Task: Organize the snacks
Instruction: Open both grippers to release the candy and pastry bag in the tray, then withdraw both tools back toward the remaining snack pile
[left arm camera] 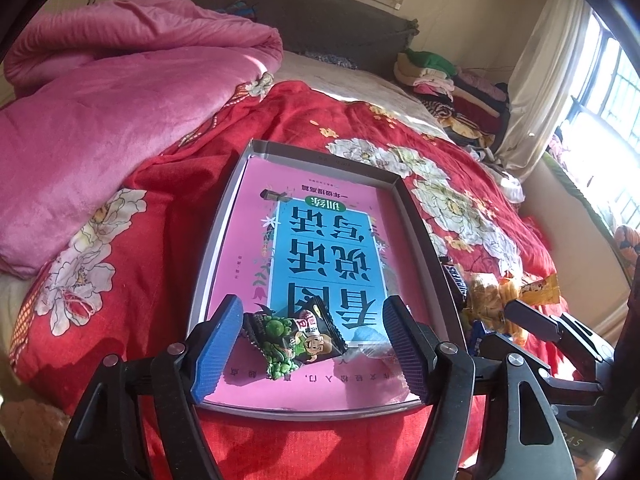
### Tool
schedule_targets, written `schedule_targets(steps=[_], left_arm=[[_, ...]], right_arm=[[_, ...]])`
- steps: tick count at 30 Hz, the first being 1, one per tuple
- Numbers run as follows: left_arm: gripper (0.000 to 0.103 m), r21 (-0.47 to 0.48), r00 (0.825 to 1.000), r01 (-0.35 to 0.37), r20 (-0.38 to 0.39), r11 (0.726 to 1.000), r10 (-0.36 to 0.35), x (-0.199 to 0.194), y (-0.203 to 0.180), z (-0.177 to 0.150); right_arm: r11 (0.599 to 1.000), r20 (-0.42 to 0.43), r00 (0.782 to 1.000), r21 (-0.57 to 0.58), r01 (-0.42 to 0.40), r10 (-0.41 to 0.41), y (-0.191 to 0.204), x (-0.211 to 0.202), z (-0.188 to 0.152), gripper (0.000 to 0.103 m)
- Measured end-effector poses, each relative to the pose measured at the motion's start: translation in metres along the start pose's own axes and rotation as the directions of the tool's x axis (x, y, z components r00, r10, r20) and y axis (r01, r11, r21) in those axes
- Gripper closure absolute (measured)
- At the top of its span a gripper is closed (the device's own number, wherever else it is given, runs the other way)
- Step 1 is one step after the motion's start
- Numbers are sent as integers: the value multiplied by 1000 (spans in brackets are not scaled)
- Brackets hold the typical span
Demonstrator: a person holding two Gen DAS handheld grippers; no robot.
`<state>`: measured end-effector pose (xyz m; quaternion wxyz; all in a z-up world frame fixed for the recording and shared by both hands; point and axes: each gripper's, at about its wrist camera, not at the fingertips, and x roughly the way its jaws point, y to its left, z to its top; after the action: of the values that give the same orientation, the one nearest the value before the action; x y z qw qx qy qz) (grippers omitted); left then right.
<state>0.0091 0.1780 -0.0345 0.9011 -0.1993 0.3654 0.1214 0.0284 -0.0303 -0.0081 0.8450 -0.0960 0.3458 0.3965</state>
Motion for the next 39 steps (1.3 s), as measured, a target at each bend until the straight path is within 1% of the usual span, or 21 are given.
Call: schedule_targets(steps=[3, 4, 5, 9, 13, 17, 19, 24, 32, 39], left_arm=[[28, 9, 1000, 1, 4, 1000, -1, -2, -2, -1], [28, 11, 1000, 4, 5, 1000, -4, -2, -3, -1], [27, 14, 1000, 5, 4, 1000, -5, -3, -5, -1], [27, 31, 1000, 20, 7, 999, -20, -7, -13, -3], [26, 33, 998, 56, -1, 998, -56, -12, -22, -5], [25, 46, 999, 50, 1, 998, -50, -17, -29, -7], [22, 36, 999, 49, 5, 998, -49, -19, -30, -7], [21, 26, 998, 60, -1, 998, -60, -22, -32, -7], [20, 52, 998, 70, -1, 996, -70, -29, -45, -9], [20, 74, 996, 87, -6, 993, -87, -34, -58, -11]], right_arm=[[1000, 23, 1000, 11, 12, -12, -3, -6, 1, 43], [1000, 29, 1000, 11, 12, -12, -4, -8, 2, 39], [1000, 34, 999, 10, 18, -18, -5, -11, 2, 37], [999, 68, 997, 14, 35, -36, -10, -25, 5, 36], [998, 95, 994, 21, 51, -53, -15, -37, 6, 32], [998, 114, 992, 32, 56, -59, -20, -45, 8, 30], [998, 123, 991, 39, 53, -57, -22, -48, 8, 29], [997, 135, 989, 49, 59, -65, -24, -54, 7, 25], [996, 144, 988, 73, 53, -63, -31, -60, 5, 23], [993, 163, 983, 104, 64, -80, -43, -71, 3, 23]])
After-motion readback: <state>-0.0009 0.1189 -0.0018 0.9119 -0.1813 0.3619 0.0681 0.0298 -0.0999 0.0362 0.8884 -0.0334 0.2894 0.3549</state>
